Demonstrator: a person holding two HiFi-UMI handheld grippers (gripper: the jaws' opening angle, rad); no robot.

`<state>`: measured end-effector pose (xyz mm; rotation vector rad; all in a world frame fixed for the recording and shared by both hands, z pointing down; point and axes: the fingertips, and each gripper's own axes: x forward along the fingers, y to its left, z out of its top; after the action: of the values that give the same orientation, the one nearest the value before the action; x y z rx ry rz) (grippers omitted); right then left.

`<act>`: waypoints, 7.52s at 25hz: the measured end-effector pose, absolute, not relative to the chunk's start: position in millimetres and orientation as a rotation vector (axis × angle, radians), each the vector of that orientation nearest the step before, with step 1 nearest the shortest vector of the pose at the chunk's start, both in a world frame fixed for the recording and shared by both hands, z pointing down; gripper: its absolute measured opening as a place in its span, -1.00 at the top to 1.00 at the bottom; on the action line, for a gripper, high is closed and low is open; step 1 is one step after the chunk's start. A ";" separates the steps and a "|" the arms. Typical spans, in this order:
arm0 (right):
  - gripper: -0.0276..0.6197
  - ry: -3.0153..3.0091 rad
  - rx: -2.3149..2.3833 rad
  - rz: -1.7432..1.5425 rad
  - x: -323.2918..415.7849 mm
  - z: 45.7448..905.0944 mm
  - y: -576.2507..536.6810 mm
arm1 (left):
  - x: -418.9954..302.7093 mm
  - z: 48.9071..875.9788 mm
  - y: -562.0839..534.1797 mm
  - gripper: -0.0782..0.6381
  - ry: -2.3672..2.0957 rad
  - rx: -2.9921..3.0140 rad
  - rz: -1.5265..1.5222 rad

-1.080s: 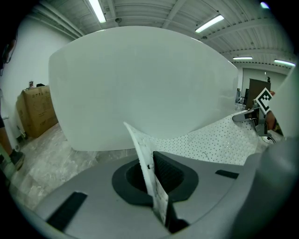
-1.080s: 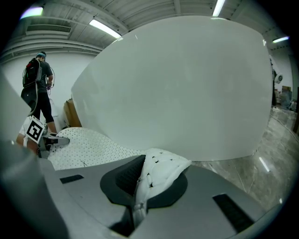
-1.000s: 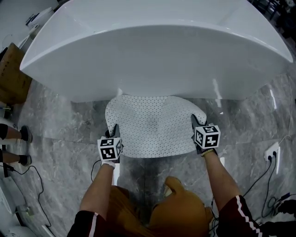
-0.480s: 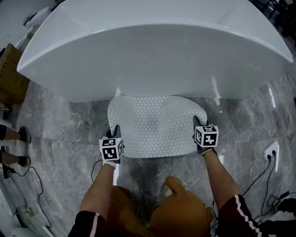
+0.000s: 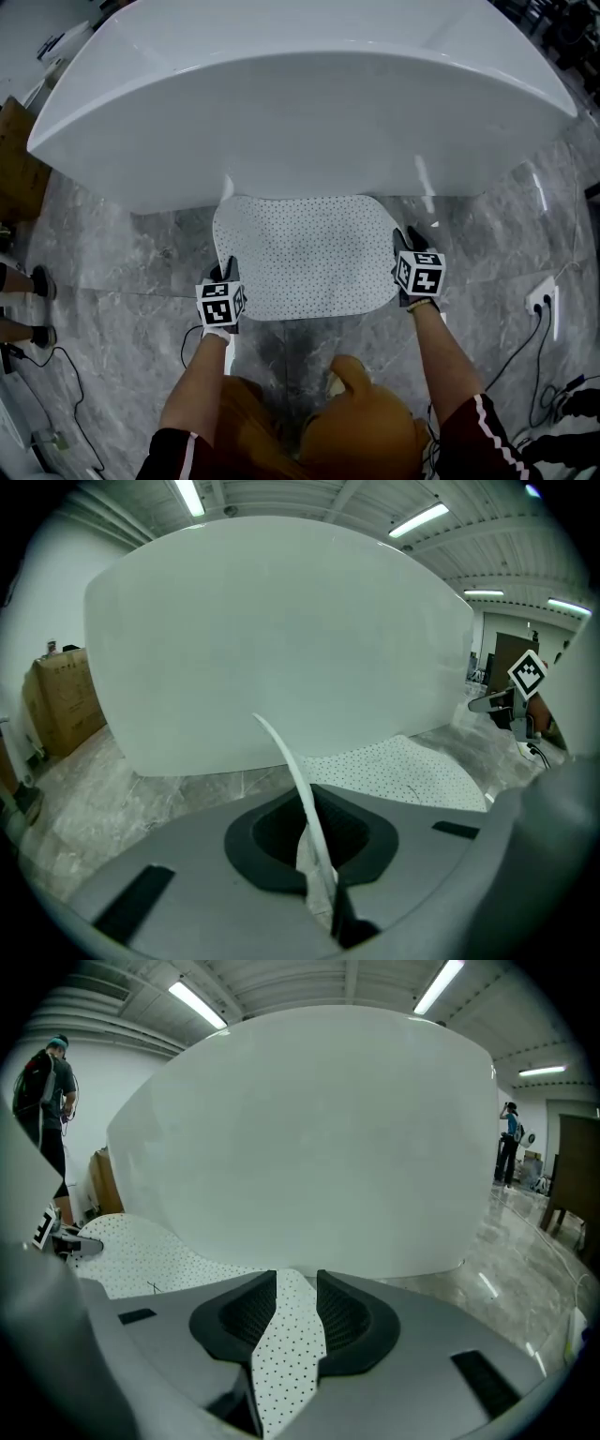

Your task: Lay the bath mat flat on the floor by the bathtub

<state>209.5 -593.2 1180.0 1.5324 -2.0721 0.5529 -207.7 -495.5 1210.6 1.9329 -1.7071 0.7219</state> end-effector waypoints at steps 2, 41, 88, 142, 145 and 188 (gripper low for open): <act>0.48 -2.085 1.542 0.537 211.2 1171.9 -589.2 | -205.3 1210.9 -493.9 0.72 -1.701 1.938 0.728; 0.48 -2.208 1.567 0.379 150.8 1053.2 -508.8 | -294.4 1082.2 -448.6 0.52 -1.934 2.076 0.595; 0.48 -2.252 1.665 0.477 180.6 516.7 -479.8 | -228.5 497.7 -422.6 0.53 -1.917 2.158 0.272; 0.48 -2.474 1.737 0.085 120.7 237.0 -100.4 | -200.3 248.2 -82.6 0.53 -1.780 2.489 -0.142; 0.48 -2.491 1.742 0.082 130.6 229.9 -87.4 | -193.0 243.1 -69.8 0.53 -1.809 2.491 -0.123; 0.83 -2.558 1.736 0.093 165.5 201.0 -55.8 | -175.0 201.8 -22.6 0.73 -1.901 2.490 -0.111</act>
<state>165.5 -55.8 201.0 1.7357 -2.5577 0.0932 -175.0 -22.6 201.8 2.4904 -1.9010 -0.1114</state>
